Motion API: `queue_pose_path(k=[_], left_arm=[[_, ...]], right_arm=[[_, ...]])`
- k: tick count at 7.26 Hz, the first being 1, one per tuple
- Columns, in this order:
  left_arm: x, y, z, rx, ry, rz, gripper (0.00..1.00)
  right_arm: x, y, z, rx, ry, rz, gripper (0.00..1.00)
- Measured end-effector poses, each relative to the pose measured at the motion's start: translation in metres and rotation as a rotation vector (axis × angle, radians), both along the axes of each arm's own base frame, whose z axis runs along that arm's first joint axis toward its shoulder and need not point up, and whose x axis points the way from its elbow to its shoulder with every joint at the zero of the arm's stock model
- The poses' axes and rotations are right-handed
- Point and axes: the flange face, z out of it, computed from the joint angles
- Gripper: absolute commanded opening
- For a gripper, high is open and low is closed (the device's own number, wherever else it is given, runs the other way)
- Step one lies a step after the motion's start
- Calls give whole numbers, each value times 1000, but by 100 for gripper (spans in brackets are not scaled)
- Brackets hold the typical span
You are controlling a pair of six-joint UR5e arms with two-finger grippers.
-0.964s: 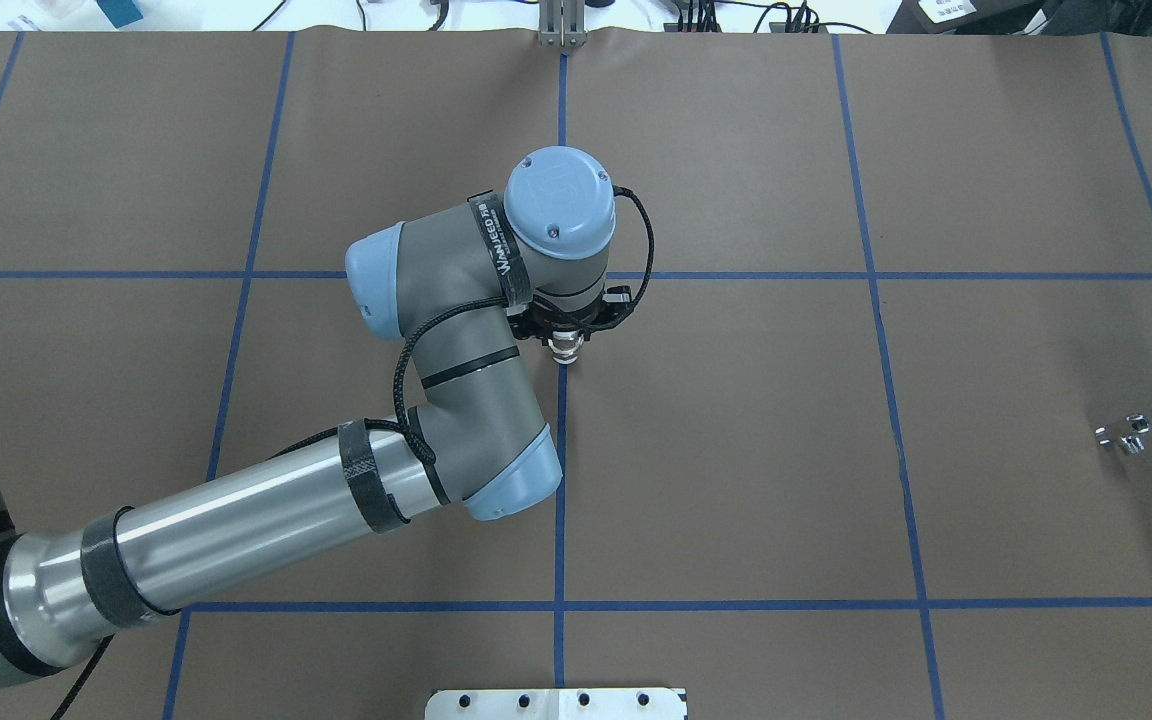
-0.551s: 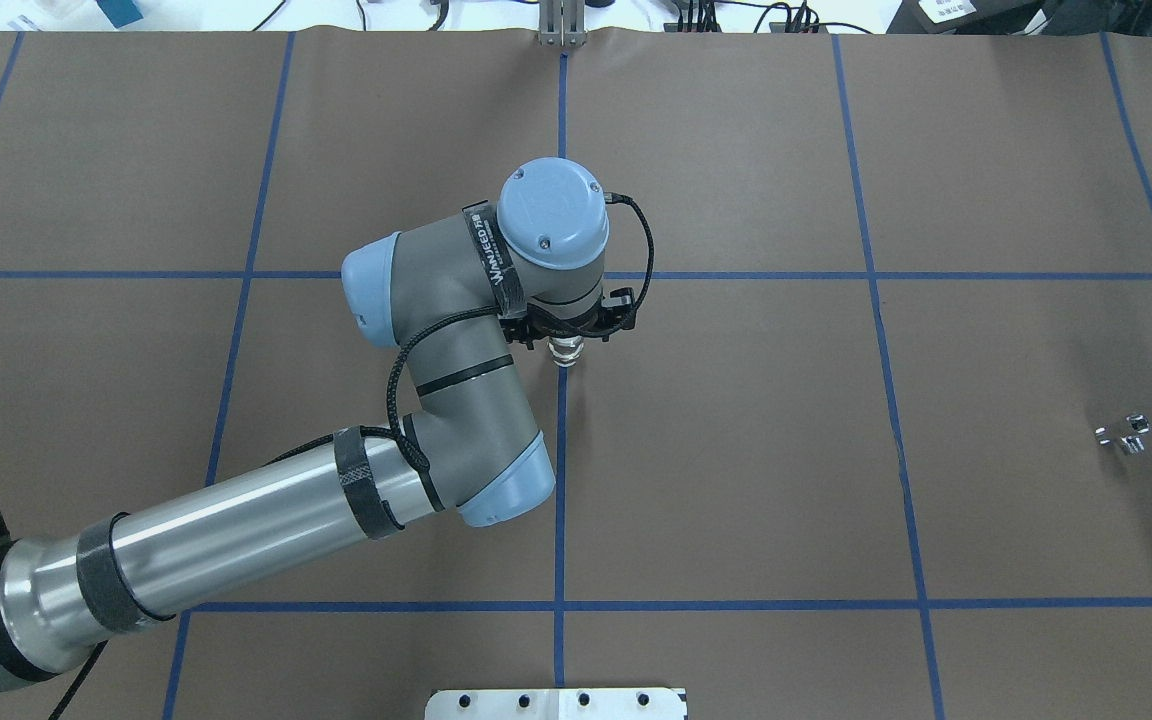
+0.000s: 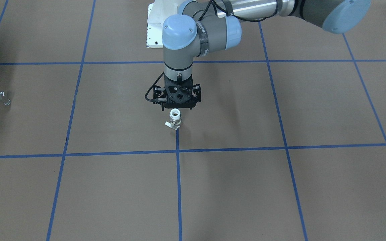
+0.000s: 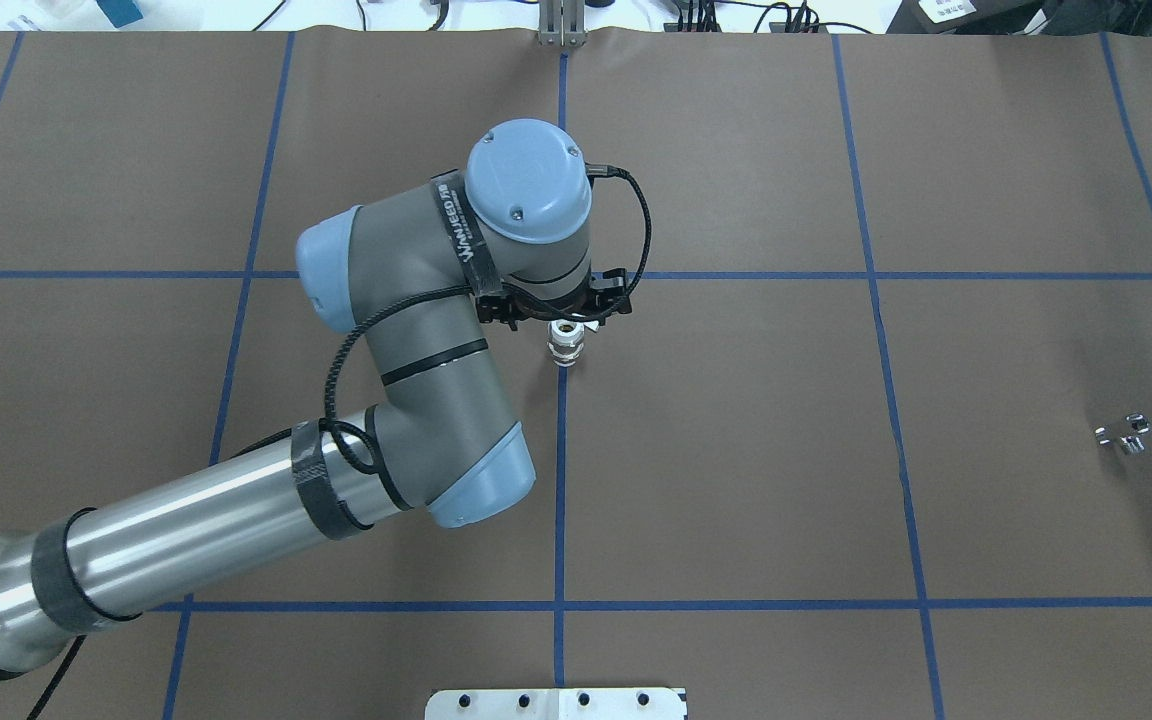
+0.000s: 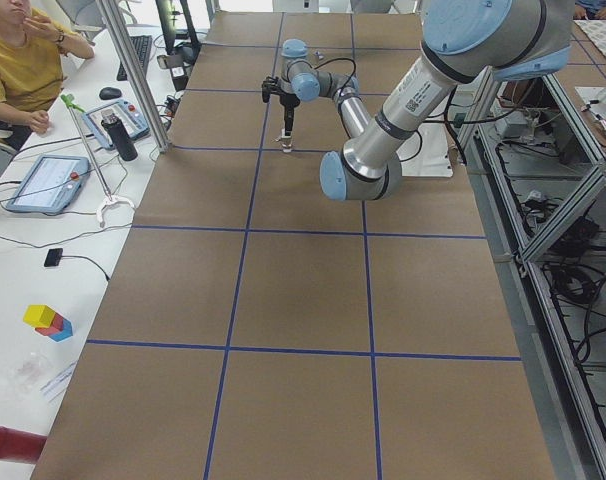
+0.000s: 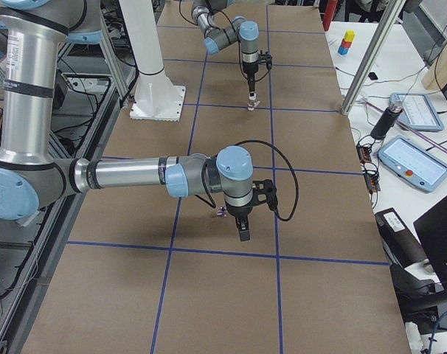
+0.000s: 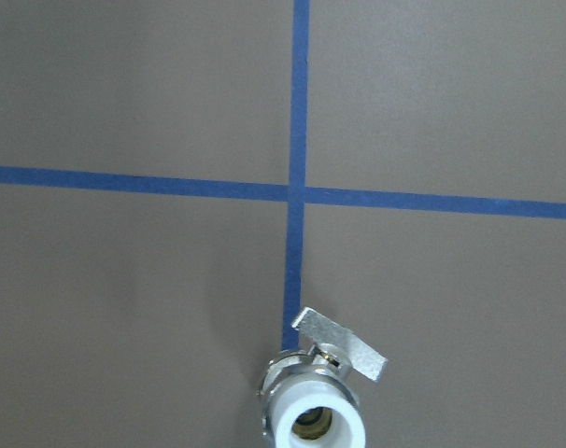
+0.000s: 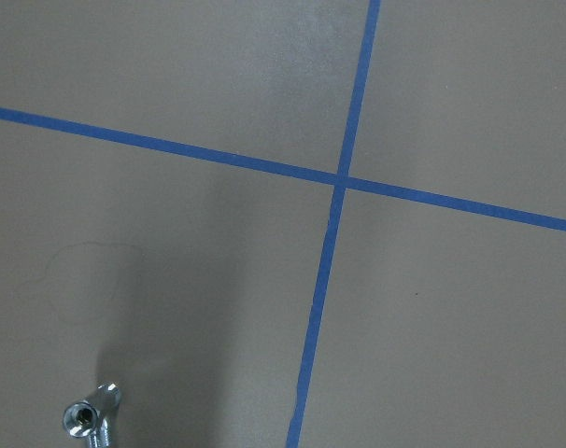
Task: Assemble PPR valve and pipe with both arms
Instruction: 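Open the left gripper and withdraw the left arm from the valve, then move the right gripper down over the chrome pipe fitting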
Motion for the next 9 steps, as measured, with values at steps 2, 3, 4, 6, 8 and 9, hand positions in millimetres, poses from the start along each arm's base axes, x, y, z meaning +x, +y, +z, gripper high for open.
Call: queue_pose_path(k=[2,3,4,6,8,9], left_arm=[[-86,13,28,107,-56,66,100],[-140,9,48,178,-105,119,100],[-194,-5,72,228,-146,179,100],[-312,-46,146,295,-203,307,100],[-442,-65,234,329,-261,377,100],[-499,-60,275,330,-280,398,100]], right_arm=[[0,-2,-4,31,-3,0,100],[-1,-2,-7,41,-9,-1,100],[-1,-2,-10,47,-19,-2,100],[-6,-3,-29,36,-57,29,100],[-22,-3,-53,3,-82,66,100],[-36,-3,-65,-17,-90,77,100]])
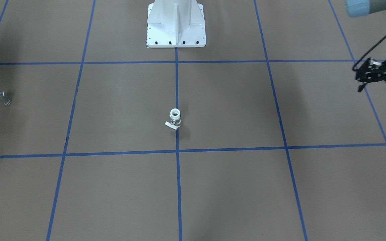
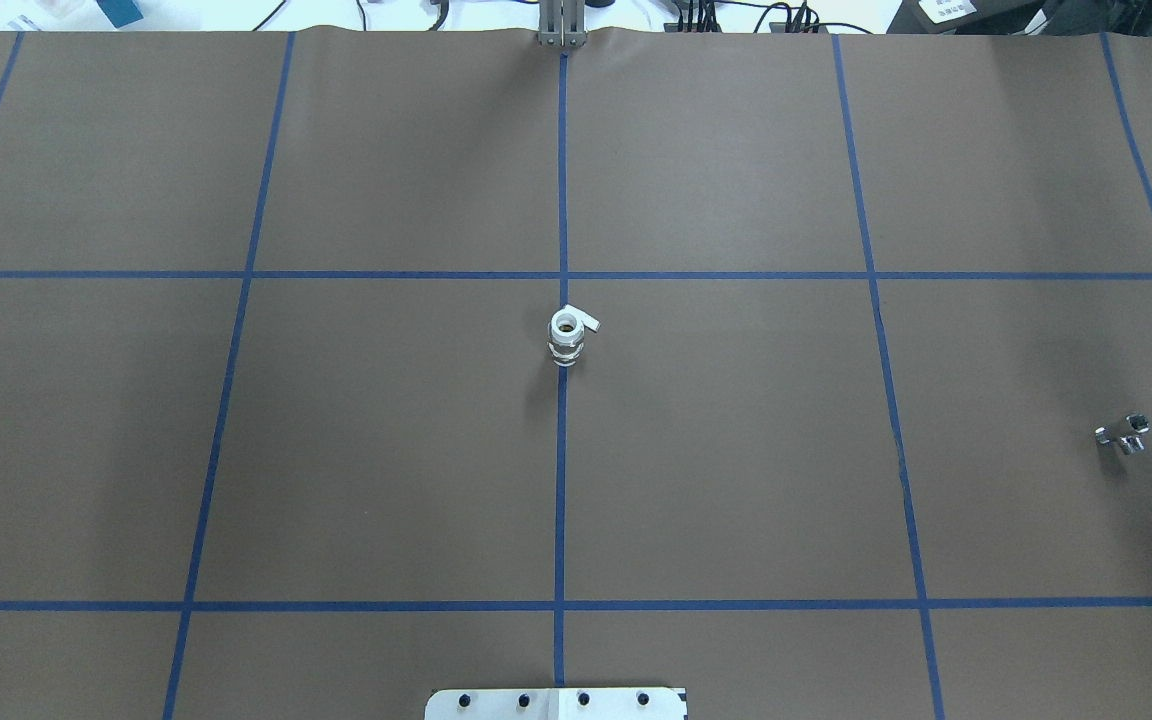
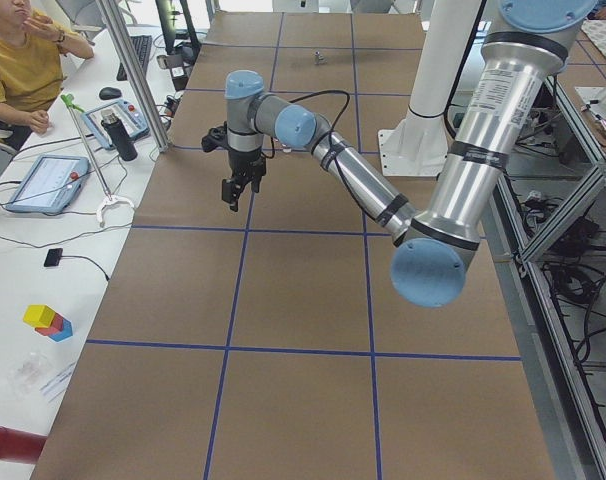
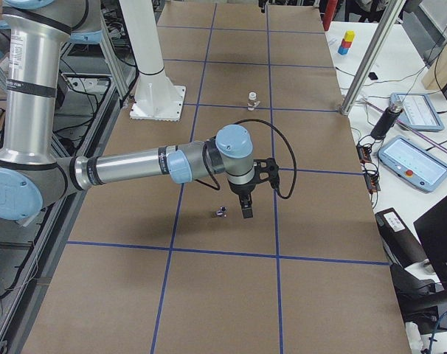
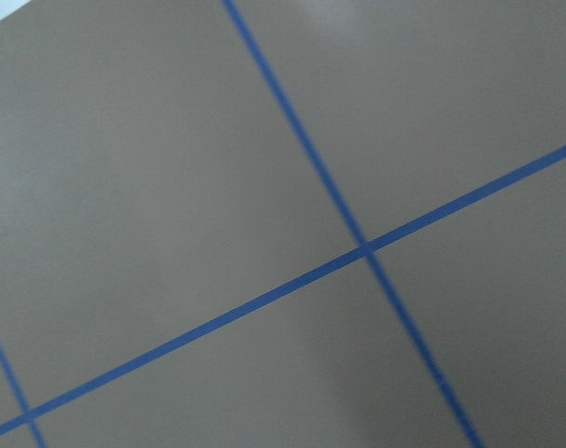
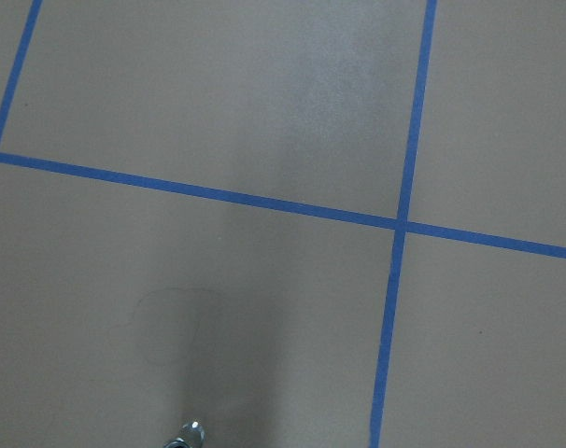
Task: Assemble PPR valve and pipe with both arms
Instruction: 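Move the right gripper down over the chrome pipe fitting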
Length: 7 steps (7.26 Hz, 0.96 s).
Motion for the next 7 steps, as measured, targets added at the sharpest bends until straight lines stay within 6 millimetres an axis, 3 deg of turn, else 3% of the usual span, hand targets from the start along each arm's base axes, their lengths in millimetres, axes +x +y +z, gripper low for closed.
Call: queue_pose_path(k=[2,3,4,5,7], left_arm=[[-90,24,82,-80,29,-25,100],[-124,31,124,-128,44,-70,100],[-144,34,157,-135,55,-102,100],[-152,37,178,-124,61,-117,100],[-156,42,190,-105,65,-124,100]], right_arm=[[-36,0,-13,-35,11,0,100],[-57,0,-13,-36,34,-5,100],[-75,4,-6,-27,51,-22,100],[-87,11,6,-10,55,-43,100],[-103,28,37,27,35,-59,100]])
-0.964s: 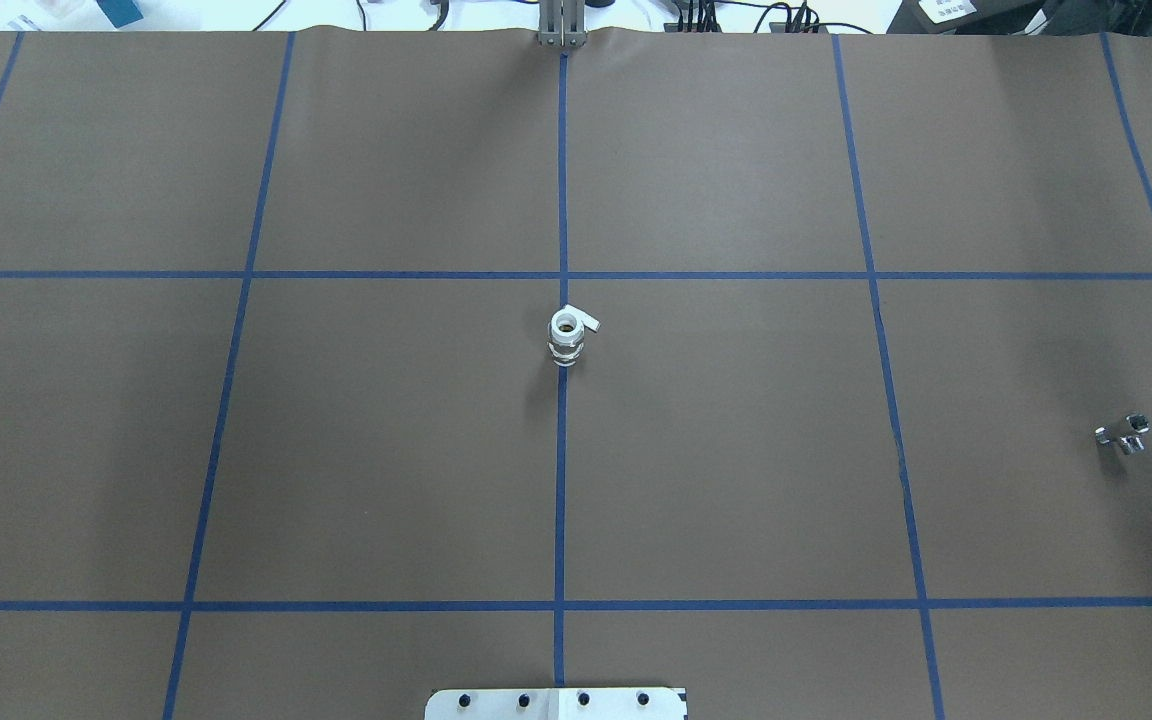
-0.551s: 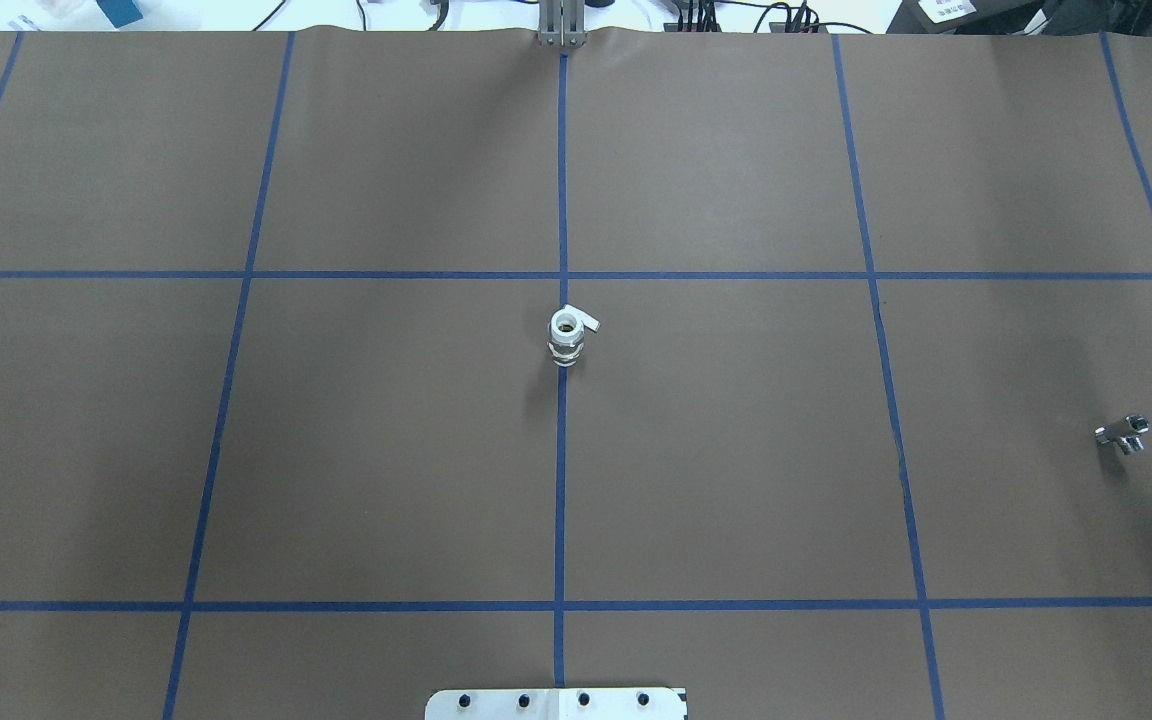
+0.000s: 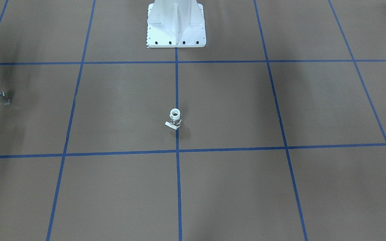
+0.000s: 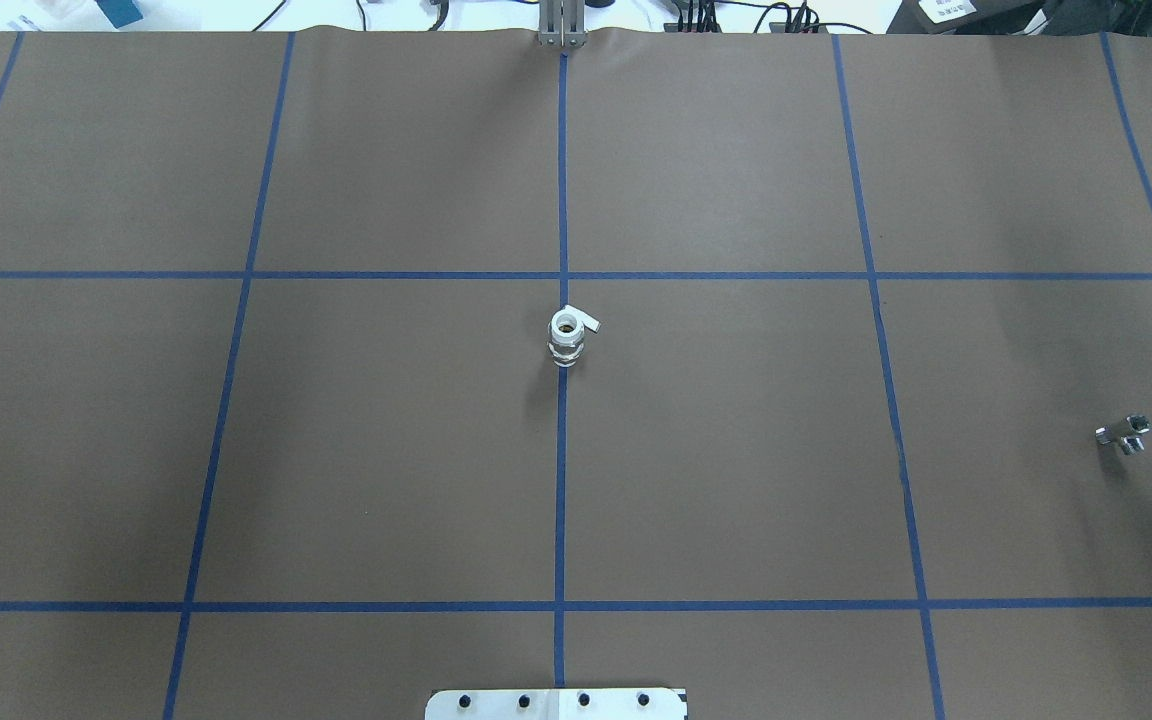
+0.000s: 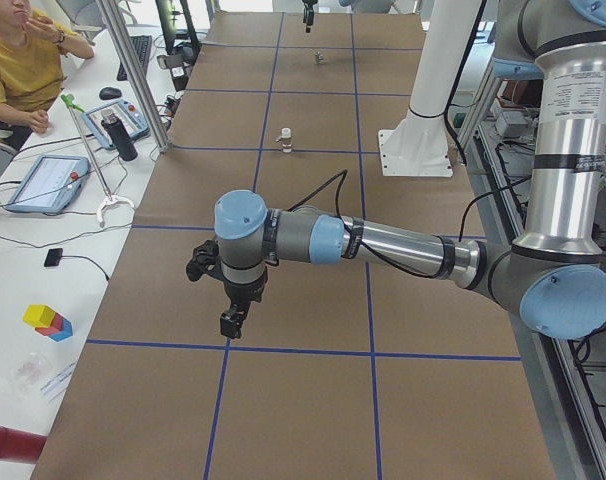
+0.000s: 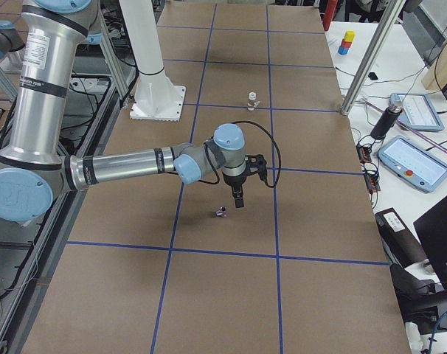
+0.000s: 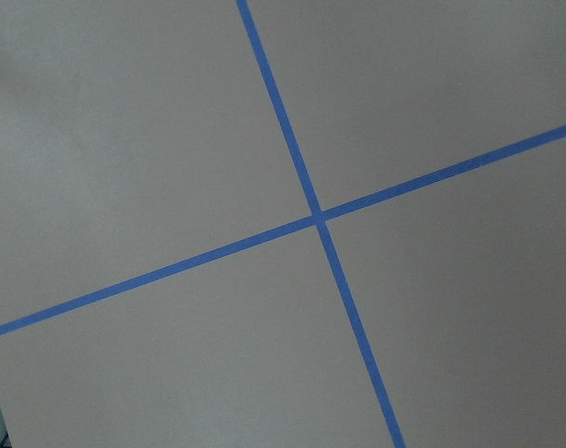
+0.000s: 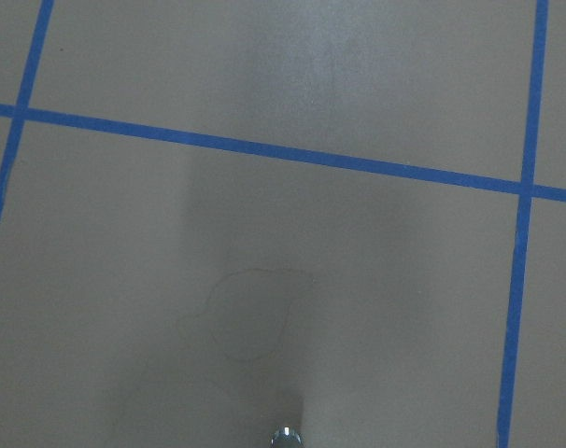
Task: Assemble PPR valve and pipe with both arms
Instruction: 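Move the right gripper down over the chrome pipe fitting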
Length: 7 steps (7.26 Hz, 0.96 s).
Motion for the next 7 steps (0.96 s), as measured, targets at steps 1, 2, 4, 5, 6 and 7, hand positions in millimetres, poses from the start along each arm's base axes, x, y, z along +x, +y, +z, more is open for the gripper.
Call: queue_pose_path(k=[1,2,4,5,6,7], left_arm=[[0,1,1,4,0,0,100],[0,3,1,6,0,0,100],[0,6,3,8,0,-1,100],[0,6,3,9,0,-1,100],[0,6,3,10,0,-1,100],[0,6,3,10,0,-1,100]], right_arm=[[-14,8,9,-2,-2,5,100],[-29,15,15,-6,6,13,99],[-55,23,36,10,16,18,98],[-62,27,51,25,8,16,96],[-67,32,62,32,7,11,88],[-70,37,67,36,10,3,76]])
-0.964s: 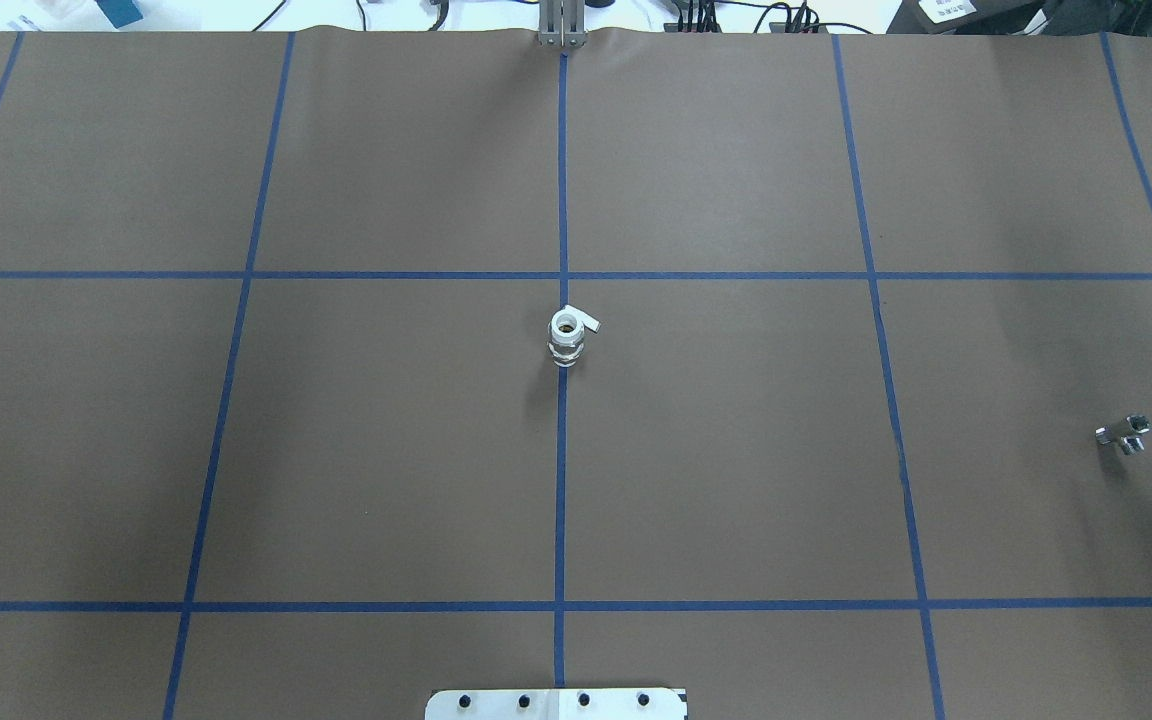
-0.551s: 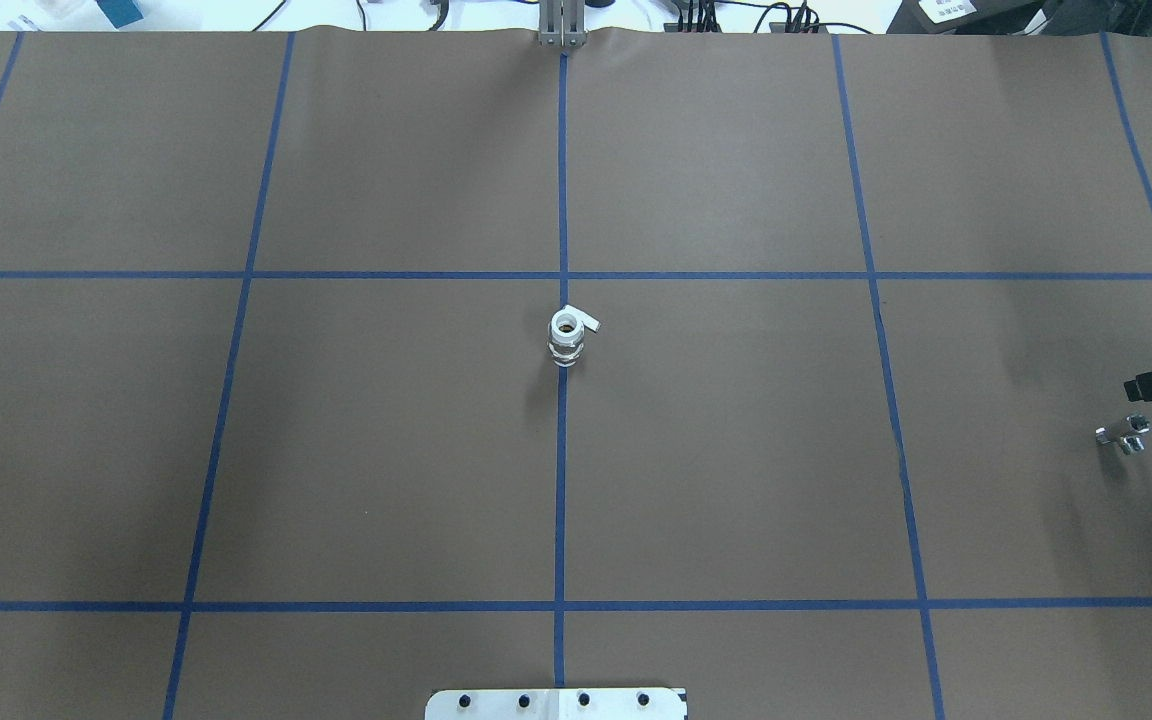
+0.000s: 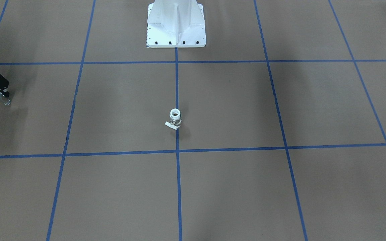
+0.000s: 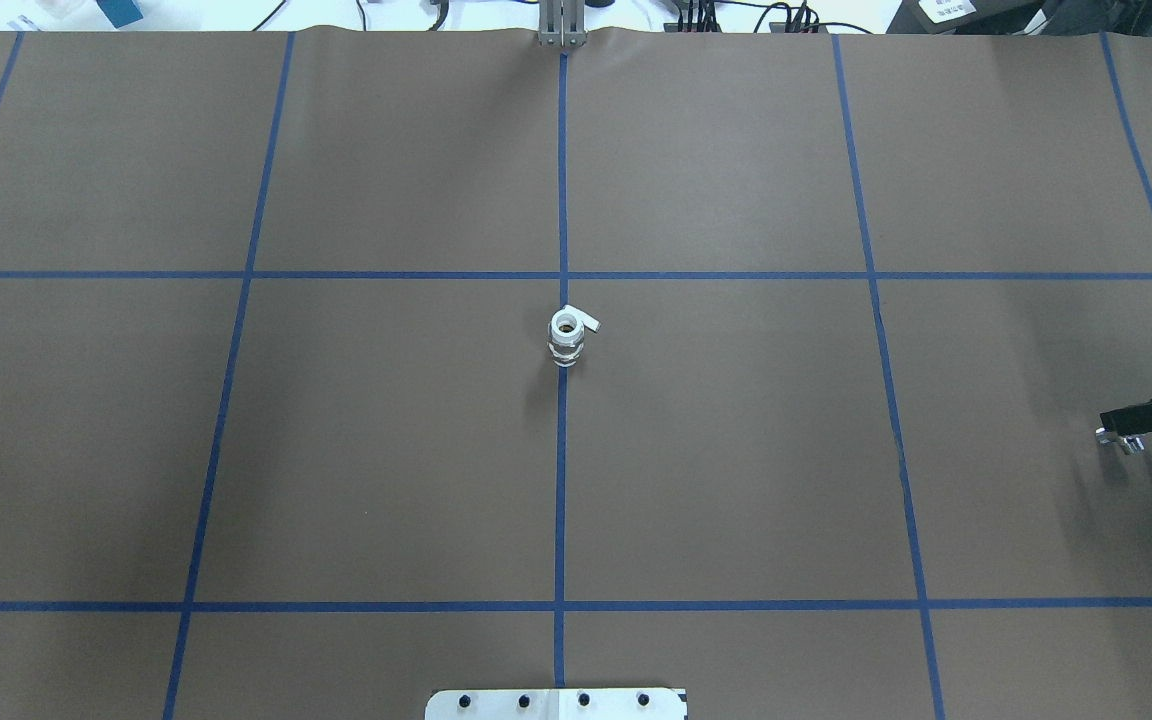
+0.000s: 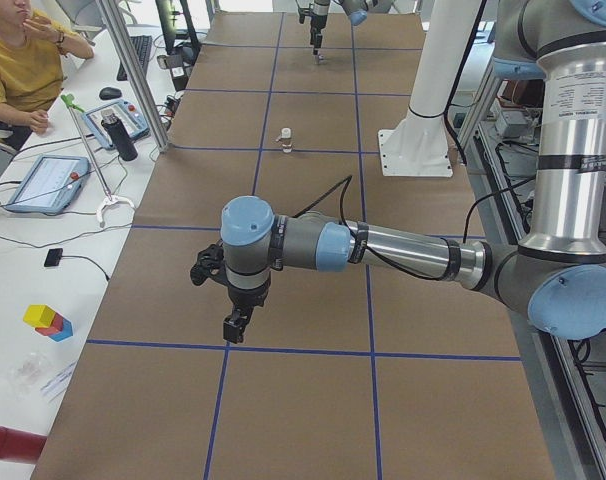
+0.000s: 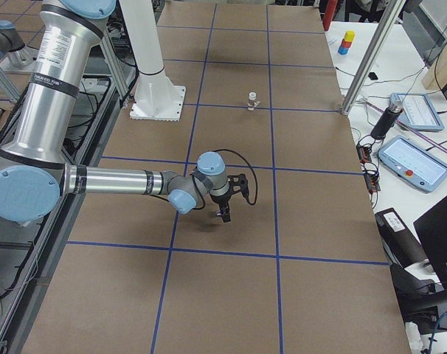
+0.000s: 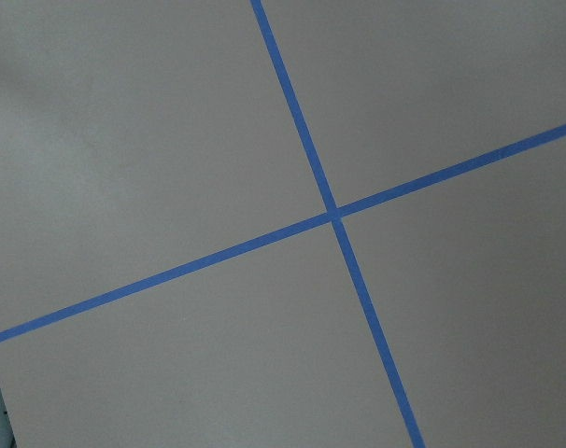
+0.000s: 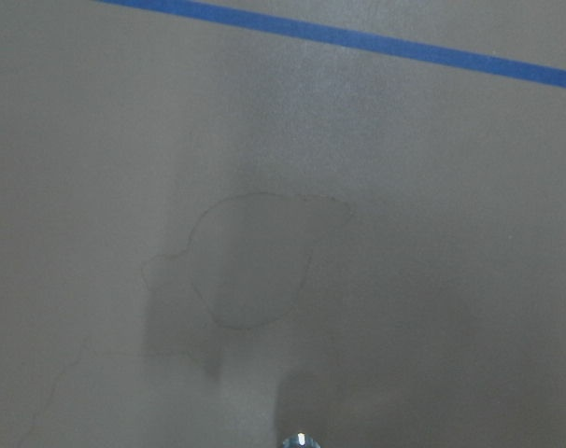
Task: Assemble PPR valve and pipe with both arms
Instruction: 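Move the right gripper down over the chrome pipe fitting, then close the right gripper on the chrome fitting and lift it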
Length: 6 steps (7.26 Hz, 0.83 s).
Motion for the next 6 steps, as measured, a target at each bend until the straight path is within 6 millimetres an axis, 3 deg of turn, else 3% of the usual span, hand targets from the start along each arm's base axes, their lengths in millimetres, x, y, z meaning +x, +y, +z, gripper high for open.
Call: queue_pose_path(k=[1,2,6], left_arm=[[0,0,0,0,0,0,100],[0,0,0,-1,1,-1,100],[1,-1,-1,-1,1,-4,100]], right_arm=[[-3,2,2,2,1,-7,48],[-5,3,1,4,0,-13,1],[-10,3,-7,17,-13,-27,0]])
